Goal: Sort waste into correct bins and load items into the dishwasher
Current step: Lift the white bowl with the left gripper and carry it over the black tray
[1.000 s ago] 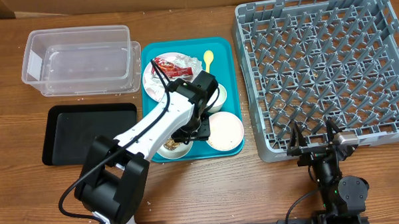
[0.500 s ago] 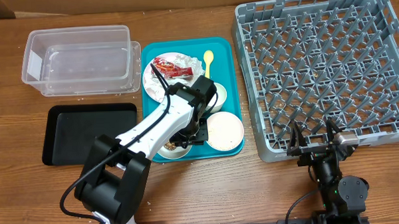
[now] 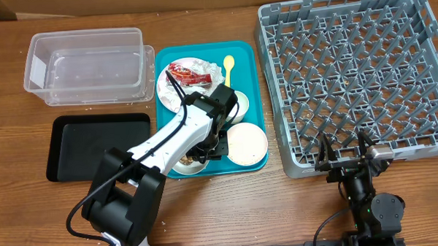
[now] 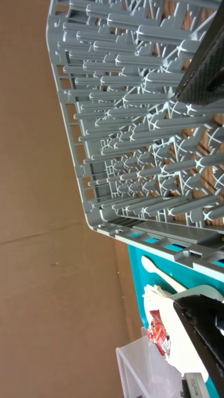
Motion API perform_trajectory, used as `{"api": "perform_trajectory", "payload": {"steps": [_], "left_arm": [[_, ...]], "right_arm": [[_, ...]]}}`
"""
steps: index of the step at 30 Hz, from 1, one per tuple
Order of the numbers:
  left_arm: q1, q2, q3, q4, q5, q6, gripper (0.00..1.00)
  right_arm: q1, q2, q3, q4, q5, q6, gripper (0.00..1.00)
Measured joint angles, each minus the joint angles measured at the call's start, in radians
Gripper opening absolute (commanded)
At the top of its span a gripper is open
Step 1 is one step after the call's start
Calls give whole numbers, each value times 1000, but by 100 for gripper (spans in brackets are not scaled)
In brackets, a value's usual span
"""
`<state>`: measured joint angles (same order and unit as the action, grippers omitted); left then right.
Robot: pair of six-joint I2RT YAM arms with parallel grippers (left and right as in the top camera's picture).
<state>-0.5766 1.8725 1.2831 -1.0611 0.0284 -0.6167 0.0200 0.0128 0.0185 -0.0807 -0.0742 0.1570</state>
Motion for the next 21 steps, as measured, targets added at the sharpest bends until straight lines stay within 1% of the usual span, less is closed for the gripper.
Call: {"api": "perform_trajectory", "payload": {"steps": [2, 12, 16, 21], "left_arm": [[0, 0, 0, 2, 0, 7, 4], [0, 0, 10, -8, -22, 17, 4], [0, 0, 52, -71, -40, 17, 4], [0, 0, 157, -167, -86, 17, 4]], "right_arm": [[0, 0, 0, 0, 0, 0, 100], [0, 0, 0, 0, 0, 0, 100], [0, 0, 0, 0, 0, 0, 100], [0, 0, 0, 0, 0, 0, 100]]}}
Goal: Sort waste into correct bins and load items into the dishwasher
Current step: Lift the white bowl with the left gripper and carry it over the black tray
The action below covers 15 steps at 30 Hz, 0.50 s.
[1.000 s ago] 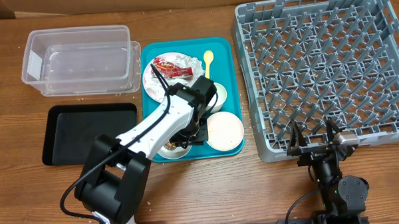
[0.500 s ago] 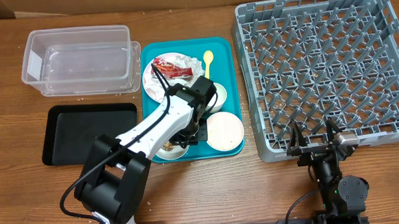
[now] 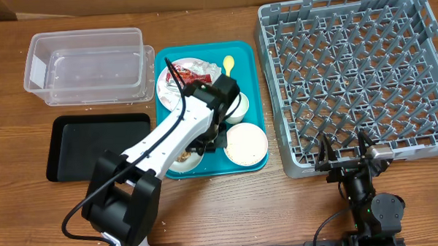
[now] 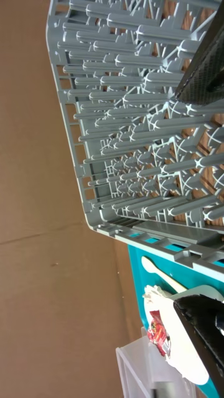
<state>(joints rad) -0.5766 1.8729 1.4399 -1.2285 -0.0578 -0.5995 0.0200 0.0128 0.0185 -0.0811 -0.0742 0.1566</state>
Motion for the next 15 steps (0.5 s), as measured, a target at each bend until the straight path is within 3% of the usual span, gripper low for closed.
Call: {"api": "perform_trajectory", "payload": {"steps": [8, 15], "left_arm": [[17, 0, 124, -118, -50, 0, 4], [138, -3, 158, -130, -70, 0, 4]], "right_arm": [[0, 0, 0, 0, 0, 0, 100], [0, 0, 0, 0, 0, 0, 100]]}}
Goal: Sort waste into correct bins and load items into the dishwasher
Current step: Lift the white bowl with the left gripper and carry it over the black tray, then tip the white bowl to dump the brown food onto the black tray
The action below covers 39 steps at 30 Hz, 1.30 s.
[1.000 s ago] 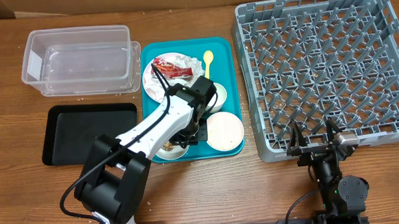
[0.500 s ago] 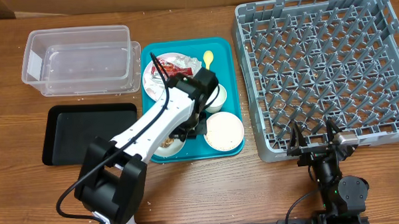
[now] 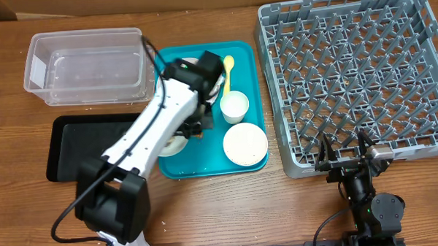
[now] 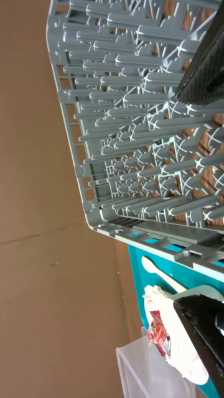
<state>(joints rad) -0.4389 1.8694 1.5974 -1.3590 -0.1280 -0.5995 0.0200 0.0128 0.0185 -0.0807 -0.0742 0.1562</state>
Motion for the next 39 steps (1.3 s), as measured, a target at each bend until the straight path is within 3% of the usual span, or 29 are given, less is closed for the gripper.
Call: {"api": "perform_trajectory", "payload": {"steps": [10, 29, 39], "left_arm": [[259, -108, 1, 88, 115, 45, 4], [667, -119, 1, 109, 690, 303, 4], [801, -119, -35, 93, 918, 408, 4]], "right_arm": [[0, 0, 0, -1, 0, 1, 100], [0, 0, 0, 0, 0, 0, 100], [0, 0, 0, 0, 0, 1, 100]]}}
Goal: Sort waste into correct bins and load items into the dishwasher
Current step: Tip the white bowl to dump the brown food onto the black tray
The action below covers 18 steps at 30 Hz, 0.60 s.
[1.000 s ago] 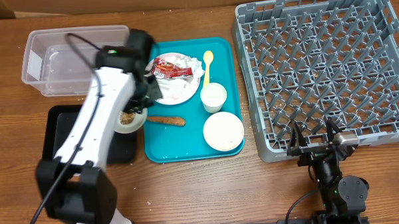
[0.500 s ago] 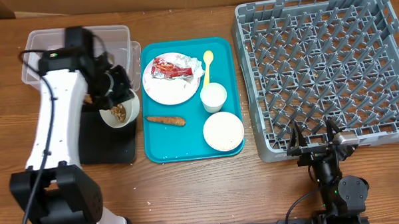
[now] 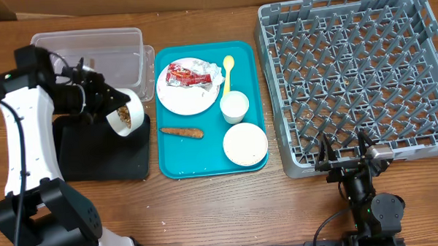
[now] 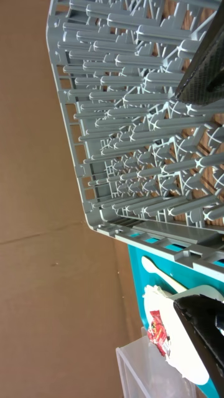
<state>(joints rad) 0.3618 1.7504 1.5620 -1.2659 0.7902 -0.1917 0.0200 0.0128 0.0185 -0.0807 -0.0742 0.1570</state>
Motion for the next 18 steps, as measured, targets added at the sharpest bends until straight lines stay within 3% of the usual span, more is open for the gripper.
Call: {"api": "perform_trajectory", "payload": {"steps": [9, 18], "left_arm": [[159, 0, -131, 31, 118, 92, 4], [285, 0, -324, 114, 338, 168, 4]], "right_arm": [[0, 0, 0, 0, 0, 0, 100], [0, 0, 0, 0, 0, -1, 100]]}}
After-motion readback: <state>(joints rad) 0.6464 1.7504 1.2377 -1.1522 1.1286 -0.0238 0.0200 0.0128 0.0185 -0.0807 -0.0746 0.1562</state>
